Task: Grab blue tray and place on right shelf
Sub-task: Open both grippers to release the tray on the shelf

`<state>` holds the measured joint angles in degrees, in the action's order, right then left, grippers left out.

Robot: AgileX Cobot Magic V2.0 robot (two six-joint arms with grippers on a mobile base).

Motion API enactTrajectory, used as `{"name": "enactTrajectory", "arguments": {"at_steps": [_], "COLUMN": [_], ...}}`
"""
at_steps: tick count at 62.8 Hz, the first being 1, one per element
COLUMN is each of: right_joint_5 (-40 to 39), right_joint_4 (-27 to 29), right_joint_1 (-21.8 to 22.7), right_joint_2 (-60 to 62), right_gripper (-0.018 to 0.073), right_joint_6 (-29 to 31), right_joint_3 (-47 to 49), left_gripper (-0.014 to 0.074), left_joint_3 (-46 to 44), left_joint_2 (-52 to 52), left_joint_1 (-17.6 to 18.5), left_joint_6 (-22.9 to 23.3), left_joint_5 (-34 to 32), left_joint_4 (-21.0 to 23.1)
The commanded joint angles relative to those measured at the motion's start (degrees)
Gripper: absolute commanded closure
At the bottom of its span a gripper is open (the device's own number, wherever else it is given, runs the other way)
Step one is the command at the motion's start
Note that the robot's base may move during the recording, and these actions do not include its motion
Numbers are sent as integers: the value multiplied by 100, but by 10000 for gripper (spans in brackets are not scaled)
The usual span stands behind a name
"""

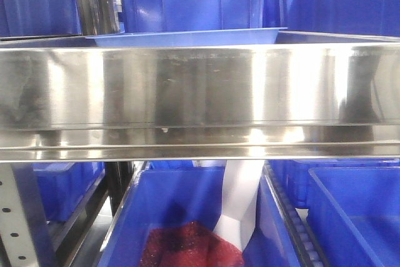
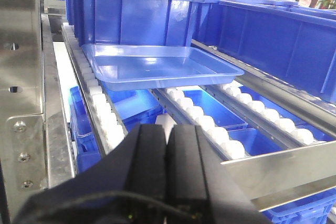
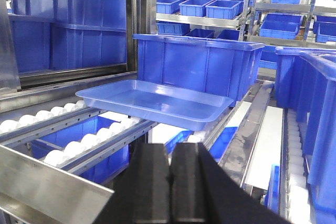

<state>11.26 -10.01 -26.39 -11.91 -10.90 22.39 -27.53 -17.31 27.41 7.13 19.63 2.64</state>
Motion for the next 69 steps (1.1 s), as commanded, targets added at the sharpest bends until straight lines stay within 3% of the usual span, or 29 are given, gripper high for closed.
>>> {"name": "enactTrajectory", "arguments": {"at_steps": [1,18,25,30,42,53,57,69], "right_joint_5": [-565,-565,-565,-565,-565,-565,-565,-564], "right_joint_4": [-87,-87,-87,-87,-87,-87,-87,-87], "right_joint_1": [-13,-13,-13,-13,-13,-13,-13,-13], "right_joint_2": [-53,-53,-53,-53,-53,-53,-53,-53], "right_gripper": [508,508,508,508,508,508,508,508], "right_joint_6": [58,58,58,58,58,58,58,58], "right_joint_3": [168,168,168,168,168,168,168,168], "left_gripper": [645,645,645,645,645,645,645,645], "left_joint_3": [-159,-130,-14,362,1755,3112,3056,3083], "left_joint_2": [-46,-46,119,409,1396,1867,1870,1870], "left_joint_1": [40,24,-381,-806,-1704,-2051,-2120,-2158], "left_joint_6": [-18,-18,-104,-498,-639,-639,-639,-639], "left_joint_5": [-504,-494,-333,-410,-1248,-2533,-2194,-2223], "left_joint_4": [-3,44,59,247,317,317,317,317]}}
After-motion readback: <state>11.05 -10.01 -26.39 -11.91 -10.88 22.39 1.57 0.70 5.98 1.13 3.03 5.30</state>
